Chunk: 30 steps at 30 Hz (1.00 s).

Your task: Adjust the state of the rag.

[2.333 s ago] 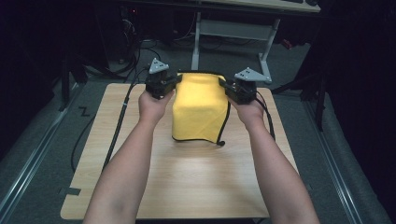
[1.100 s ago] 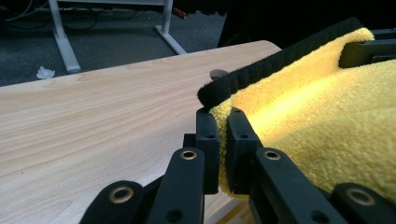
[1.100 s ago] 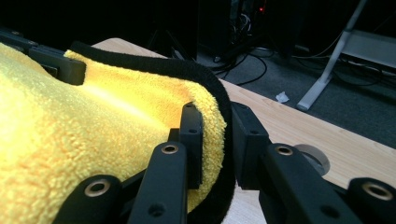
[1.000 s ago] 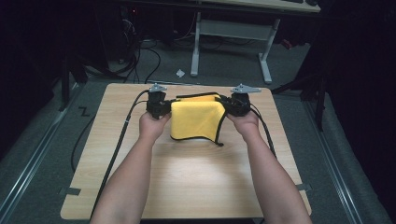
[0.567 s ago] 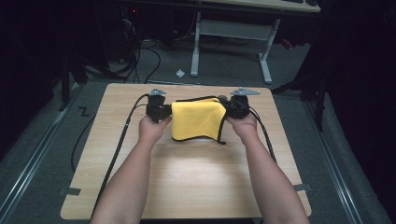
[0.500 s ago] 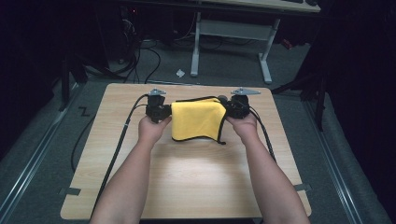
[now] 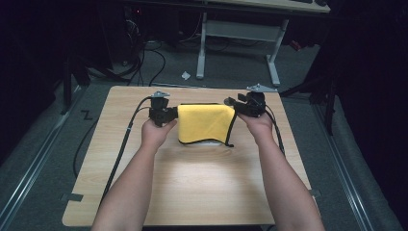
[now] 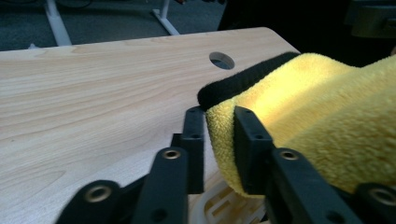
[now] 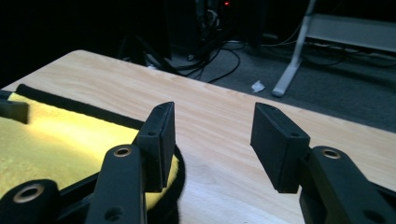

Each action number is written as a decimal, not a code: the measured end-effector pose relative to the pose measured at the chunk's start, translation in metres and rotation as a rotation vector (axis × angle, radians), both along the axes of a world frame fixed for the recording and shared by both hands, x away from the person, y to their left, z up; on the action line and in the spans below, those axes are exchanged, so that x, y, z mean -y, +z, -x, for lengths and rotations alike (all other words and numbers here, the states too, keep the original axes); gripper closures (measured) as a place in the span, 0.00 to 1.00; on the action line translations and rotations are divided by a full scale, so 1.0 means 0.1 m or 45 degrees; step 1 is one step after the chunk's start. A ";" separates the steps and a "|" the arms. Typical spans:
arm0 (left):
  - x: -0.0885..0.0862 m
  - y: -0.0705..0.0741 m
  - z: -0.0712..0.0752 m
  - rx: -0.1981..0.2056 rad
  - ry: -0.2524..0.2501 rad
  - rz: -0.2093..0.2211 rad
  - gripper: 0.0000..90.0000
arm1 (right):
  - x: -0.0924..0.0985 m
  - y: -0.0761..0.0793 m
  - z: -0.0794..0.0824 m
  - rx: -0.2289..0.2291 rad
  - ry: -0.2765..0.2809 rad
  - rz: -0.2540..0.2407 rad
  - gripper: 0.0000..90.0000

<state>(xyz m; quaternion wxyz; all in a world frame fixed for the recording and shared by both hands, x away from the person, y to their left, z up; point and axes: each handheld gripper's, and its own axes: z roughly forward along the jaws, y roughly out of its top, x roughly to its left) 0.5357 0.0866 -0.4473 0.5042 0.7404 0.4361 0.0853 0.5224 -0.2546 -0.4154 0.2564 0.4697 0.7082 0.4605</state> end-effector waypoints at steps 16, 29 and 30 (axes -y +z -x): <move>-0.28 0.08 0.07 0.063 0.145 -0.023 0.65 | 0.08 0.01 0.04 0.007 -0.042 0.032 0.56; -0.37 0.11 0.21 0.099 0.145 -0.066 0.64 | 0.10 0.06 0.20 0.037 -0.032 0.034 0.56; -0.37 0.12 0.23 0.114 0.141 -0.083 0.64 | 0.10 0.07 0.23 0.039 -0.031 0.031 0.56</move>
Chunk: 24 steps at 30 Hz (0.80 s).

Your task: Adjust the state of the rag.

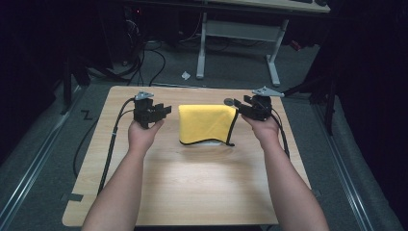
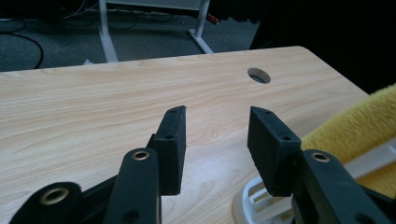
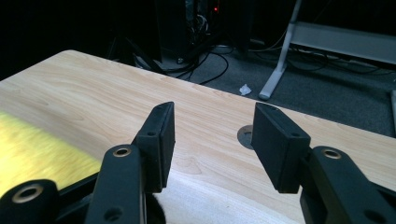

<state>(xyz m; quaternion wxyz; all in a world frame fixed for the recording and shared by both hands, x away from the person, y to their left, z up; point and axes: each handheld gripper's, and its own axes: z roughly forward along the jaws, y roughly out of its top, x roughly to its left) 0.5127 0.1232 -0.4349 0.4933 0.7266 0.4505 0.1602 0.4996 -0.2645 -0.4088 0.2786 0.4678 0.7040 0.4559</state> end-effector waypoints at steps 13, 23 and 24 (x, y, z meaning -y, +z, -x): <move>-0.09 0.07 0.26 0.077 0.023 0.026 0.60 | 0.03 0.03 0.29 0.034 0.013 0.033 0.56; -0.14 0.02 0.50 0.084 0.012 0.026 0.57 | 0.01 0.05 0.58 0.063 0.018 0.083 0.54; -0.14 0.02 0.53 0.086 0.006 0.030 0.57 | 0.00 0.05 0.62 0.067 0.023 0.093 0.54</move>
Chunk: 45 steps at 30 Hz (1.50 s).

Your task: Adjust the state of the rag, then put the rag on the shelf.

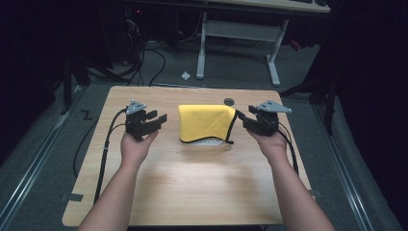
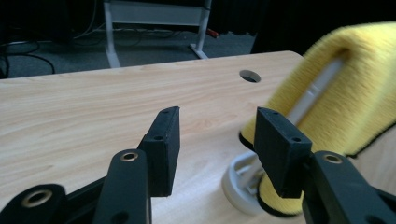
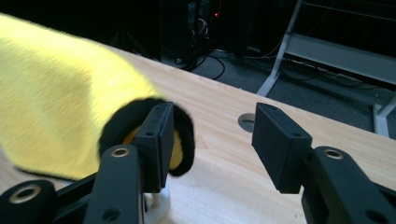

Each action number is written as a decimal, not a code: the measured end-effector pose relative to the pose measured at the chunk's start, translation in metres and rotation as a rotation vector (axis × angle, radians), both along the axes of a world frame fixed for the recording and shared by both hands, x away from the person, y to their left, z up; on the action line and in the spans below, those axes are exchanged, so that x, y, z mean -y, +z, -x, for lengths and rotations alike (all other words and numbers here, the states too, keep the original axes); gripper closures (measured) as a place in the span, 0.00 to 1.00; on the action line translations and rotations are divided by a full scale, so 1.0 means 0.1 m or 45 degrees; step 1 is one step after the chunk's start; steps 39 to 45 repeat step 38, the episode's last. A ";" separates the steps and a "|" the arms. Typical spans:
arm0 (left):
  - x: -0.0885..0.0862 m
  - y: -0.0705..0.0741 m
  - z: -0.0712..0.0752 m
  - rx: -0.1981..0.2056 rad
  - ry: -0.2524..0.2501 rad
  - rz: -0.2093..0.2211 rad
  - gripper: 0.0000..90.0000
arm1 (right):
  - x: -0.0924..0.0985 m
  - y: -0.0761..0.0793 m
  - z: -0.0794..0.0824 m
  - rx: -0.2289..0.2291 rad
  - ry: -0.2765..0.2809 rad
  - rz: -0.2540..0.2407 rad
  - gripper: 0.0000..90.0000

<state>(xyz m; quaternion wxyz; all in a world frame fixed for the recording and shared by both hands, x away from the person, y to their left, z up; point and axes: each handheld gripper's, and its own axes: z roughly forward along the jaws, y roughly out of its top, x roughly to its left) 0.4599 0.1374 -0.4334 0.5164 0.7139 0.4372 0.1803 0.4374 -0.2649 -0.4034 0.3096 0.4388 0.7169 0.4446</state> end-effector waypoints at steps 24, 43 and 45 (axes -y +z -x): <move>-0.07 -0.84 1.32 -0.097 -0.197 -0.072 0.48 | -0.39 -0.74 1.00 -0.093 0.146 0.089 0.44; 0.23 -0.95 1.59 -0.147 -0.317 -0.177 0.47 | -0.52 -1.19 1.28 -0.175 0.188 0.182 0.44; 0.23 -0.95 1.59 -0.147 -0.317 -0.177 0.47 | -0.52 -1.19 1.28 -0.175 0.188 0.182 0.44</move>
